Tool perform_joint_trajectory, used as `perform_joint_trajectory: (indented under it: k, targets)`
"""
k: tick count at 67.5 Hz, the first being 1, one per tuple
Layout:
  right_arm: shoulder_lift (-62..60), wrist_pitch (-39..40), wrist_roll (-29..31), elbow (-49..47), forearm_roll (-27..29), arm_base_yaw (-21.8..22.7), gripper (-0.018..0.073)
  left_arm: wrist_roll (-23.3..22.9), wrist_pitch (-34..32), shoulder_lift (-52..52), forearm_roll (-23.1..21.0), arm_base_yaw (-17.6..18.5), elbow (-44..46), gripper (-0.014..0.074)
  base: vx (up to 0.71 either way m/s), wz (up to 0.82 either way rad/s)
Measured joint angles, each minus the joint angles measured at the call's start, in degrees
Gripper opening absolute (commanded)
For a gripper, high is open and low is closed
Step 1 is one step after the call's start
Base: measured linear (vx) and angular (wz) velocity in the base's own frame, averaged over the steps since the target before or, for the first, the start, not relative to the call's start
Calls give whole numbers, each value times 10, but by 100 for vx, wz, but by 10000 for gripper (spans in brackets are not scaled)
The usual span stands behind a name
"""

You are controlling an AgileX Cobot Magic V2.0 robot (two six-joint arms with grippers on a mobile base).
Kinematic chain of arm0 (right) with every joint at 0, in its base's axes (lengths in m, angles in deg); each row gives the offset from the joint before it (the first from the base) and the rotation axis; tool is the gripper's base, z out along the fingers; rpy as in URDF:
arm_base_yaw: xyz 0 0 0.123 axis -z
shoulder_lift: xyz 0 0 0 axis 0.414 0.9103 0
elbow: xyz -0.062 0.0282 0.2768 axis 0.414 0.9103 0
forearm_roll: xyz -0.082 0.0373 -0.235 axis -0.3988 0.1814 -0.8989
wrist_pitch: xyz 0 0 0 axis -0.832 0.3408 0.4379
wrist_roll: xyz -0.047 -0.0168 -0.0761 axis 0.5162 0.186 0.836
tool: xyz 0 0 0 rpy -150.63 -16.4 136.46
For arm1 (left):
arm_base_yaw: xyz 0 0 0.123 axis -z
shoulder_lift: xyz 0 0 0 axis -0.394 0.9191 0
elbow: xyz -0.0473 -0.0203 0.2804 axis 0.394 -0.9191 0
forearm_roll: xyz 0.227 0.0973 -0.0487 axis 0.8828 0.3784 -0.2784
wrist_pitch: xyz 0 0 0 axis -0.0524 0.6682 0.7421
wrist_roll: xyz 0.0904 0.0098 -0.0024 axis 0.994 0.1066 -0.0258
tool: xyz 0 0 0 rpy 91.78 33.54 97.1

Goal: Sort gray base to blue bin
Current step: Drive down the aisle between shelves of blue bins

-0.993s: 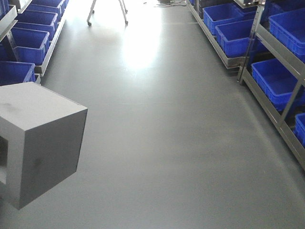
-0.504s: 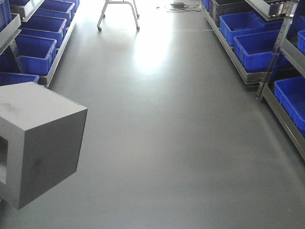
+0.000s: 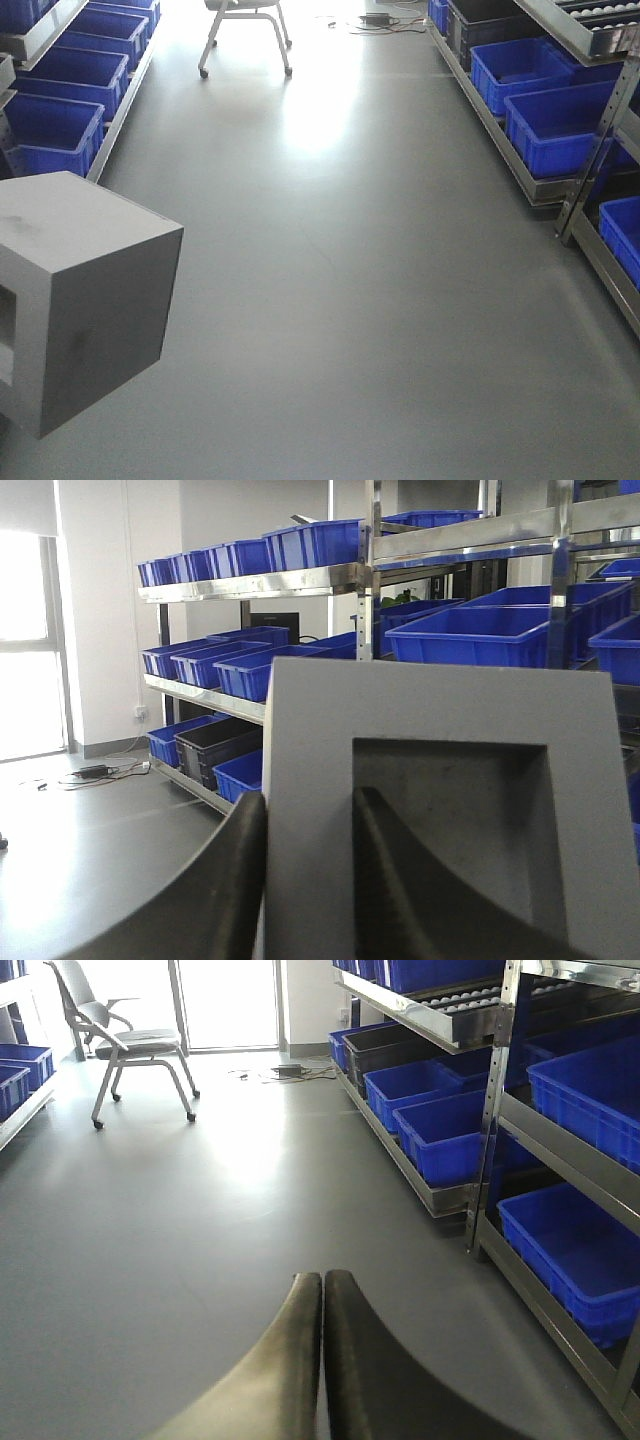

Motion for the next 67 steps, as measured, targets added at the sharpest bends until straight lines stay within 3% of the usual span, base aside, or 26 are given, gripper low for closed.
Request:
perform_joint_trajectory:
  k: [67]
  targets:
    - [0, 0, 0, 0, 0, 0, -5, 0, 0, 0, 0, 0, 0, 4, 35, 6]
